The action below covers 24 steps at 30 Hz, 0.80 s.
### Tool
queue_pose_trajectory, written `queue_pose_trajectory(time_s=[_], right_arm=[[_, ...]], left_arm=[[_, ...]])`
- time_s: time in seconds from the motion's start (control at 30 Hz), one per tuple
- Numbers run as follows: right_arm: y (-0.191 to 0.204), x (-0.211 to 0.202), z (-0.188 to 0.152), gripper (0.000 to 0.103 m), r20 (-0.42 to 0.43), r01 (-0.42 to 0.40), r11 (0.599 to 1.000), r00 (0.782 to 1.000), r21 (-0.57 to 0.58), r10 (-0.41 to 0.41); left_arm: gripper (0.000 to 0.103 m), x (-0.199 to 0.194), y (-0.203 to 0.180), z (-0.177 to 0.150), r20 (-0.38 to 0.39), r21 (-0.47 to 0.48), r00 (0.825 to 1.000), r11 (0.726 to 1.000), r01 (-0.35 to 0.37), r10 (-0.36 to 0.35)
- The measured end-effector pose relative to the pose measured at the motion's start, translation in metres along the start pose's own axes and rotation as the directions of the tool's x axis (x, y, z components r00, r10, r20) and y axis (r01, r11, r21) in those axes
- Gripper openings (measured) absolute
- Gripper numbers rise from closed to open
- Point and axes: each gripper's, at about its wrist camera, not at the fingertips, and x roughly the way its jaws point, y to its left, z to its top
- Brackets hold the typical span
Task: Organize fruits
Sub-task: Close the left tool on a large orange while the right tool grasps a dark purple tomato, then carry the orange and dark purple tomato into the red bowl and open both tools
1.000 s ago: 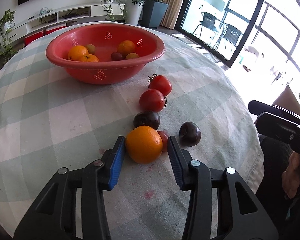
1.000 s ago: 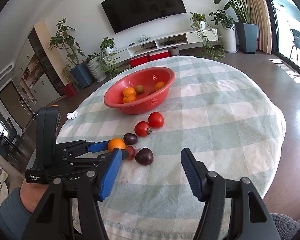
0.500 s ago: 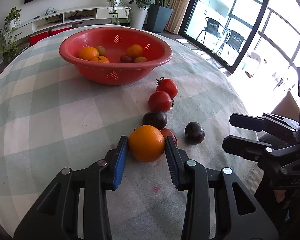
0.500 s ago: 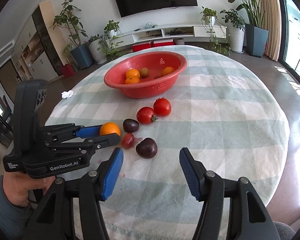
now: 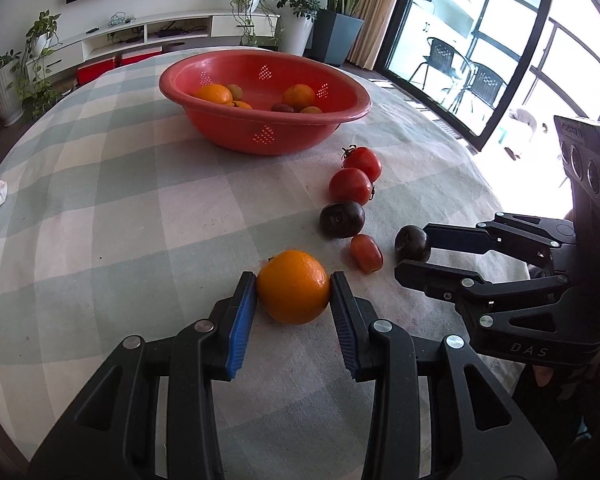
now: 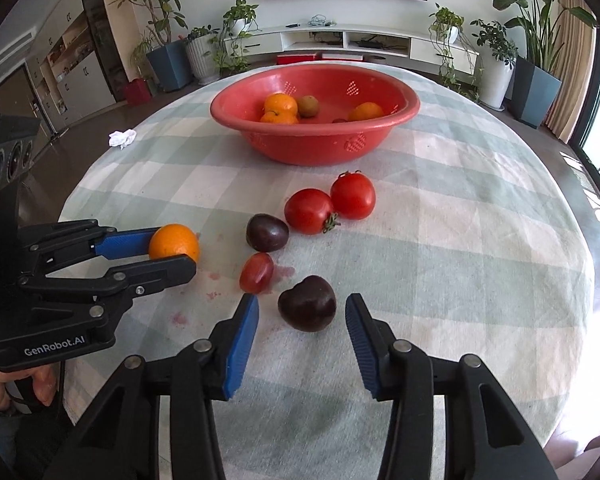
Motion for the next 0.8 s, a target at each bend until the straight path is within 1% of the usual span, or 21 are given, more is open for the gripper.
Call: queue_pose_trajectory(time_s=[0.1,0.33,0.43,0.57,0.8], right_arm=[[0.001,0.004,-0.001,0.042,-0.009,0.011,1.000,1.000,-0.020,-0.012],[0.004,0.007,0.001,0.038,0.007,0.024,0.999,1.000,-0.047,-0.024],[0.002,0.006,0.000,0.033,0.010,0.025,0.999,1.000,-0.039,-0.024],[0.001,0.003,0.000,0.032,0.015,0.017,0.999,1.000,-0.032,-0.017],[-0.002,-0.011,-0.001,0.032,0.048,0.010,1.000,0.999,-0.014,-0.010]], left_arm=[[0.035,0.000,0.001,0.000,0.004,-0.004,1.000,1.000,-0.005,0.005],[0.035,0.000,0.001,0.000,0.006,-0.003,1.000,1.000,-0.011,0.011],[0.035,0.000,0.001,0.000,0.006,0.000,1.000,1.000,-0.013,0.013],[0.035,0.000,0.001,0.000,0.006,0.002,1.000,1.000,-0.015,0.015],[0.035,-0.003,0.001,0.001,0.015,0.001,1.000,1.000,-0.017,0.017]])
